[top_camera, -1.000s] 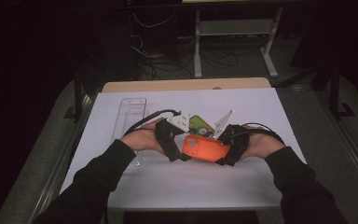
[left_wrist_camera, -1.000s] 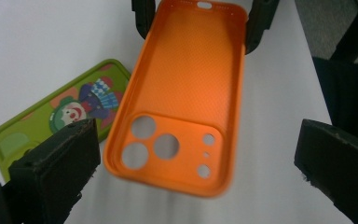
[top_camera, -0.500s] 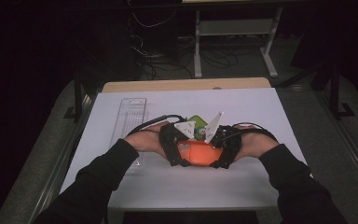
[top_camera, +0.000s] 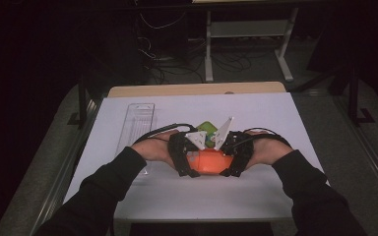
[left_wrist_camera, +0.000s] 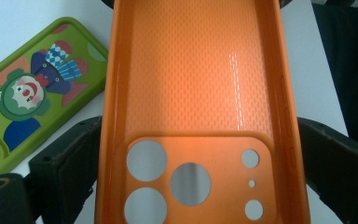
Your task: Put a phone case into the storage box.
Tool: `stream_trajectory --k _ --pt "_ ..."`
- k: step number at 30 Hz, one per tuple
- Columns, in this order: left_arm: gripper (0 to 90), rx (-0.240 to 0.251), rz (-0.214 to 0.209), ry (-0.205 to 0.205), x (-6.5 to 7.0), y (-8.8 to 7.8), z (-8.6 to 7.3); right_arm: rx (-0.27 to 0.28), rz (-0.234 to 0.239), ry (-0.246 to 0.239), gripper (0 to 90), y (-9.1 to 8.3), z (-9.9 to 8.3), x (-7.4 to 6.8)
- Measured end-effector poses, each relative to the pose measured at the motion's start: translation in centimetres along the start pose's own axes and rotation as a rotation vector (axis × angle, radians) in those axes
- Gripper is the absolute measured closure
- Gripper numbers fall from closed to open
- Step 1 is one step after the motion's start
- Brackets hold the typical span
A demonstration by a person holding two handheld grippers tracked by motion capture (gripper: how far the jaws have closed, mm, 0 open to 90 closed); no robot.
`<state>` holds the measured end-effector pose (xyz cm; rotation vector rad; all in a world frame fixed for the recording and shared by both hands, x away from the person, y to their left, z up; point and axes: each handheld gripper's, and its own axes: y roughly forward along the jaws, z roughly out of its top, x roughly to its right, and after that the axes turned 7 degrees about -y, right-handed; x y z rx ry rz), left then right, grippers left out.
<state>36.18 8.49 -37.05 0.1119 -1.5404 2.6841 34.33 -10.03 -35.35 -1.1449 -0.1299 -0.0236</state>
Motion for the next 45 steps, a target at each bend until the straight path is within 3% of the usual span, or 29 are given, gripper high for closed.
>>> stream_trajectory --k 7,17,23,27,30,36,45 --pt "14.1 0.002 -0.003 0.005 -0.1 -0.2 0.0 0.004 0.0 0.001 15.3 0.0 0.0 0.0" --pt "15.8 -0.008 -0.013 -0.001 -0.3 0.0 0.0 0.004 0.017 0.012 15.1 0.2 0.0 0.2" --pt "16.4 -0.004 0.004 -0.005 -0.2 -0.2 0.0 0.022 0.009 0.012 14.4 0.1 -0.2 0.3" --pt "16.5 -0.006 0.014 -0.017 -0.1 -0.2 -0.1 0.041 0.031 0.04 5.5 0.3 -0.3 0.4" --pt "16.4 0.003 0.021 -0.061 -0.1 -0.1 -0.4 0.068 0.018 0.071 0.2 0.4 -0.7 0.5" --pt "16.3 -0.01 0.062 -0.133 0.1 0.3 -1.0 0.147 -0.035 0.164 0.0 0.5 -2.4 0.7" --pt "16.3 0.01 0.148 -0.273 0.3 0.4 -1.6 0.242 -0.128 0.3 0.0 -0.1 -4.6 0.5"
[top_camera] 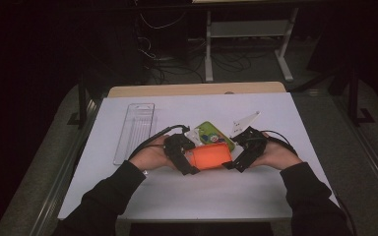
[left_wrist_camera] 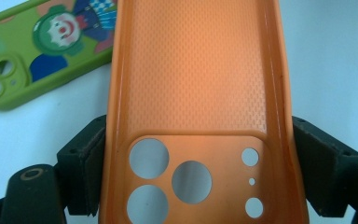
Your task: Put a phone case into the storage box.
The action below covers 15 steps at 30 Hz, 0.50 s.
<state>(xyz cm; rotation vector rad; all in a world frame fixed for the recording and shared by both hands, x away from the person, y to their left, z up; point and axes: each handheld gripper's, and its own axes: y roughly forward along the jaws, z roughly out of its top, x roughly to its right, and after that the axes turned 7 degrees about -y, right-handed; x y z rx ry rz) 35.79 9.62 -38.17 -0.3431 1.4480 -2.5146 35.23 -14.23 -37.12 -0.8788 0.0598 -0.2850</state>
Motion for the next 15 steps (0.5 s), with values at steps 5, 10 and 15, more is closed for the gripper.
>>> stream_trajectory --k 5,10,15 --pt "16.3 0.012 0.039 -0.069 -0.3 0.1 -0.5 0.03 -0.039 0.118 0.0 -0.4 -1.0 0.0" --pt "16.2 0.026 0.068 -0.15 -0.6 0.1 -1.0 0.063 -0.064 0.231 0.0 -0.6 -2.2 -0.1" --pt "16.2 0.05 0.115 -0.23 -0.6 0.0 -1.4 0.09 -0.117 0.307 0.0 -0.7 -3.2 -0.6"
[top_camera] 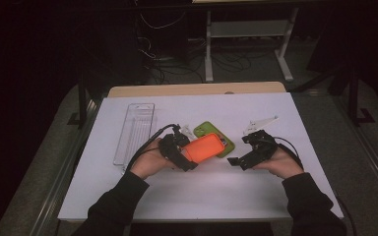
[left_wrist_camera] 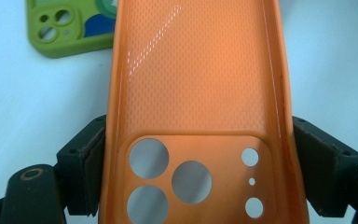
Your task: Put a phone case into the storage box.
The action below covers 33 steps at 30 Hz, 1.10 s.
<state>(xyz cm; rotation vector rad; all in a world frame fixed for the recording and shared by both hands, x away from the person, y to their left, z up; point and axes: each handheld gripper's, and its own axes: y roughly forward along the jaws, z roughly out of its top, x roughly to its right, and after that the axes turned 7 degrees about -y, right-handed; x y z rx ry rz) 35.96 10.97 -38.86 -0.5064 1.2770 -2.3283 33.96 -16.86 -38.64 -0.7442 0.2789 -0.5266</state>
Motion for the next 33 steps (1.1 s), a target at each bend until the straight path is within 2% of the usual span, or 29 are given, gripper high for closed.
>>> stream_trajectory --k 3,4,7,9,10,12,14,17,25,31,33 --pt "16.2 0.006 0.02 -0.028 -0.1 0.0 -0.3 0.001 -0.022 0.037 0.0 0.0 -0.7 -0.2" --pt "16.2 -0.001 0.023 -0.022 -0.3 0.0 -0.4 0.006 -0.039 0.055 0.0 0.0 -1.0 -0.4" --pt "16.2 -0.005 0.039 -0.049 -0.3 0.2 -0.7 0.039 -0.079 0.099 0.0 0.1 -1.9 -0.9" --pt "16.1 0.0 0.021 -0.071 -0.2 0.4 -0.8 0.069 -0.11 0.135 0.0 0.3 -2.6 -1.2" --pt "16.1 -0.005 0.02 -0.064 -0.2 0.3 -0.9 0.073 -0.116 0.159 0.0 0.4 -2.9 -1.4" --pt "16.1 0.001 0.018 -0.072 -0.1 0.4 -0.9 0.076 -0.123 0.167 0.0 0.7 -3.3 -1.9" --pt "16.1 -0.008 0.015 -0.054 -0.1 0.3 -0.9 0.089 -0.143 0.162 0.0 0.8 -3.7 -2.2" --pt "16.1 -0.001 0.013 -0.061 0.0 0.4 -0.9 0.103 -0.14 0.15 0.0 1.1 -3.8 -2.4" --pt "16.1 -0.01 0.011 -0.054 -0.2 0.5 -1.0 0.126 -0.191 0.107 0.0 1.2 -3.7 -2.5" --pt "16.1 -0.013 0.009 -0.06 -0.2 0.4 -1.0 0.114 -0.217 0.085 0.0 1.3 -3.7 -2.6" --pt "16.1 0.001 0.006 -0.062 -0.2 0.5 -1.0 0.1 -0.224 0.066 0.0 1.4 -3.7 -2.7"
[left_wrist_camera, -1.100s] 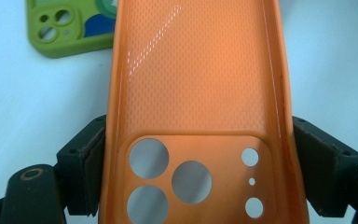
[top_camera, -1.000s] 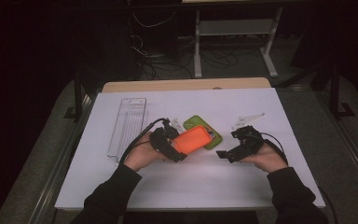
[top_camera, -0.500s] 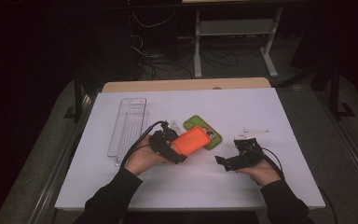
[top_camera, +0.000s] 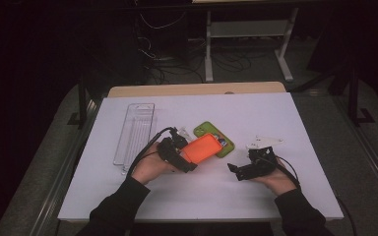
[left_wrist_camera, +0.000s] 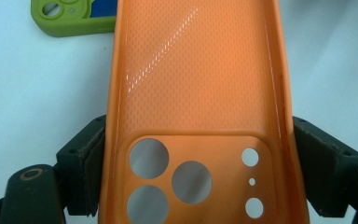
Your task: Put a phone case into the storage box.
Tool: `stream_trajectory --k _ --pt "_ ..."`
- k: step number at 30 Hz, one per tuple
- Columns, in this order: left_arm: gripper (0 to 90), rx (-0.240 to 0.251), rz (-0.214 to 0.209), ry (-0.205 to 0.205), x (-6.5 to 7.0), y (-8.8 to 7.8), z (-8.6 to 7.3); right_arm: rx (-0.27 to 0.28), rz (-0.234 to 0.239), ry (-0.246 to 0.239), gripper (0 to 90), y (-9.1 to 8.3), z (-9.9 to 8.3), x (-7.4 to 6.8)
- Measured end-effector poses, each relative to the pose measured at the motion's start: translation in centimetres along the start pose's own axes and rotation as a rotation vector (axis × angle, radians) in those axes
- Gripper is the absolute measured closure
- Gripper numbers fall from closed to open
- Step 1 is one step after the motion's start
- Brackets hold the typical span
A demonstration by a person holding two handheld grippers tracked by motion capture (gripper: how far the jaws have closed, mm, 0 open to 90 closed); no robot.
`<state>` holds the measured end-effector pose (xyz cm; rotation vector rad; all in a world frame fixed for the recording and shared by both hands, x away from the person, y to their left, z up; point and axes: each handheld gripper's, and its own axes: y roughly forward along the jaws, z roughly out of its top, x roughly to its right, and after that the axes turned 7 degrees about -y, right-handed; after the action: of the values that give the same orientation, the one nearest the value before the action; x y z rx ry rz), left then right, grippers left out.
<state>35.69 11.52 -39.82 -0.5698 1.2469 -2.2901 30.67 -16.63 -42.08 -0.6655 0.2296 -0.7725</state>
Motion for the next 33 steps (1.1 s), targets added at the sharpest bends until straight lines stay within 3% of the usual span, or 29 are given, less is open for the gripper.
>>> stream_trajectory --k 23,30,33 --pt "16.1 -0.003 -0.013 -0.001 -0.1 -0.1 0.1 -0.019 -0.142 -0.22 0.0 0.1 0.4 -1.2" --pt "16.1 -0.013 -0.012 0.022 -0.3 -0.3 0.1 -0.026 -0.196 -0.327 0.0 0.2 0.5 -1.7" --pt "16.2 -0.006 -0.017 0.004 -0.2 -0.2 0.1 -0.027 -0.213 -0.369 0.0 0.2 0.5 -1.9"
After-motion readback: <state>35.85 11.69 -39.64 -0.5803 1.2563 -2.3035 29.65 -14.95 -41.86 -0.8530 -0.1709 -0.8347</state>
